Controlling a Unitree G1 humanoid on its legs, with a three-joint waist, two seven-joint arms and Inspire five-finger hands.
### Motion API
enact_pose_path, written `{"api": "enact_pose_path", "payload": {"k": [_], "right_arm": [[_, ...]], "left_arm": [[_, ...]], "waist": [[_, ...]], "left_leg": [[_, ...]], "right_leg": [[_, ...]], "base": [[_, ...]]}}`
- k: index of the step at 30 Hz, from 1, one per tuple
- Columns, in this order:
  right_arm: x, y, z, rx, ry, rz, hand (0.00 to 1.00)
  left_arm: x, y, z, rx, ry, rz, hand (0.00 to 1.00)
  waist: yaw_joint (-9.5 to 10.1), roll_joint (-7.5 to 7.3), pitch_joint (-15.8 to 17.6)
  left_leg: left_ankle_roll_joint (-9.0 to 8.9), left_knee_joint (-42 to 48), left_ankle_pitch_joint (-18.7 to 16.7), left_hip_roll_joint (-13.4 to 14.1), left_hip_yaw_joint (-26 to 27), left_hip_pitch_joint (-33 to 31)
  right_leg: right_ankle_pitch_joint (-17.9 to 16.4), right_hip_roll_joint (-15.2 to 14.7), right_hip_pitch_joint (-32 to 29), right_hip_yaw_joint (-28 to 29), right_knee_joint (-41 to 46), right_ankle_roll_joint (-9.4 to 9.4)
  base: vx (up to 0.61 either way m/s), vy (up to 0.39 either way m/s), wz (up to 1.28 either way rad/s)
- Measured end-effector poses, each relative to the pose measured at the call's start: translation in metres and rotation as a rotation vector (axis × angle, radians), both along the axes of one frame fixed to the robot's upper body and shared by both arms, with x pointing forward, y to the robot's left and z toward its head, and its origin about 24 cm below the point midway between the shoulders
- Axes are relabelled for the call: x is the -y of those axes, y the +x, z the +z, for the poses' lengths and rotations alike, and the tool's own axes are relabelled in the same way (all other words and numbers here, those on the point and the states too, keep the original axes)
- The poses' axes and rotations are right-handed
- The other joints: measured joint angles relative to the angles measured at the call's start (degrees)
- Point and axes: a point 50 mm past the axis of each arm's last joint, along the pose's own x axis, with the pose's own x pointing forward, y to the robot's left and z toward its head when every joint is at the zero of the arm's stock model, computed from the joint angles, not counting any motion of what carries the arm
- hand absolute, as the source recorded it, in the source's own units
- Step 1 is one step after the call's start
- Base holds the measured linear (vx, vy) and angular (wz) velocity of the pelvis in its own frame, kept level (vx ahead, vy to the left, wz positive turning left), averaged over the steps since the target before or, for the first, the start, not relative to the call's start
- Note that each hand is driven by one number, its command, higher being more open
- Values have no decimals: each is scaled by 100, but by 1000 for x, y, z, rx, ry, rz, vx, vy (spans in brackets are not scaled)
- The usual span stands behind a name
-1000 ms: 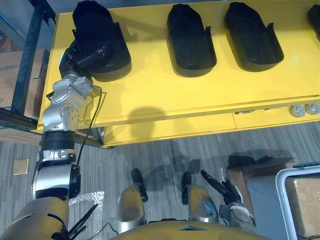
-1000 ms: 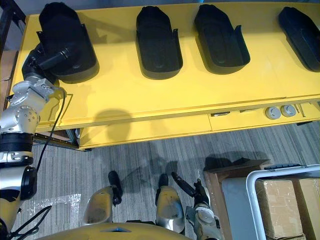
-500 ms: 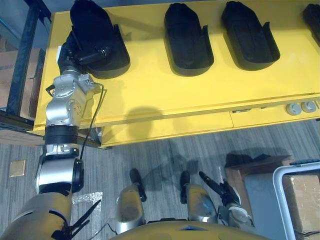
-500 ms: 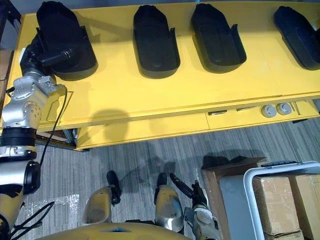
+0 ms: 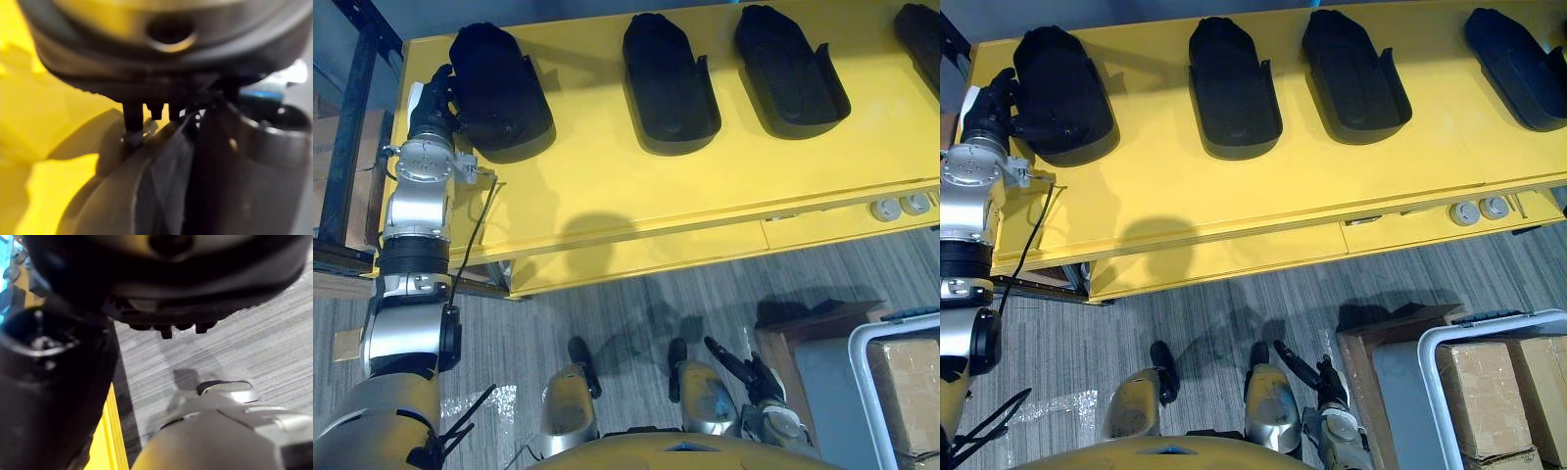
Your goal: Walk over and take three plastic housings, then place them on the shelf
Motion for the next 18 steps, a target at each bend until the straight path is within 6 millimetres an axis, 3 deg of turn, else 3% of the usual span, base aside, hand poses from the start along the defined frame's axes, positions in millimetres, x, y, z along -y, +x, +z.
{"api": "enact_pose_path", "payload": {"k": [8,18], "right_arm": [[6,-3,-1,-12,-10,-8,100],[7,-21,-7,-66,-3,-31,100]], "left_arm": [[-3,0,-12,-89,29,-44,100],[-4,-5,-39,-169,92,-11,100]], "waist": [[-1,168,-117],[-14,216,-461]], "left_leg": [[-1,-6,1,0,3,37],[-24,-183,33,-17,41,274]], "right_leg": [[-2,-2,21,-6,5,-2],[-5,5,248,-28,-107,-1]], "base": [[0,0,0],[0,0,0]]}}
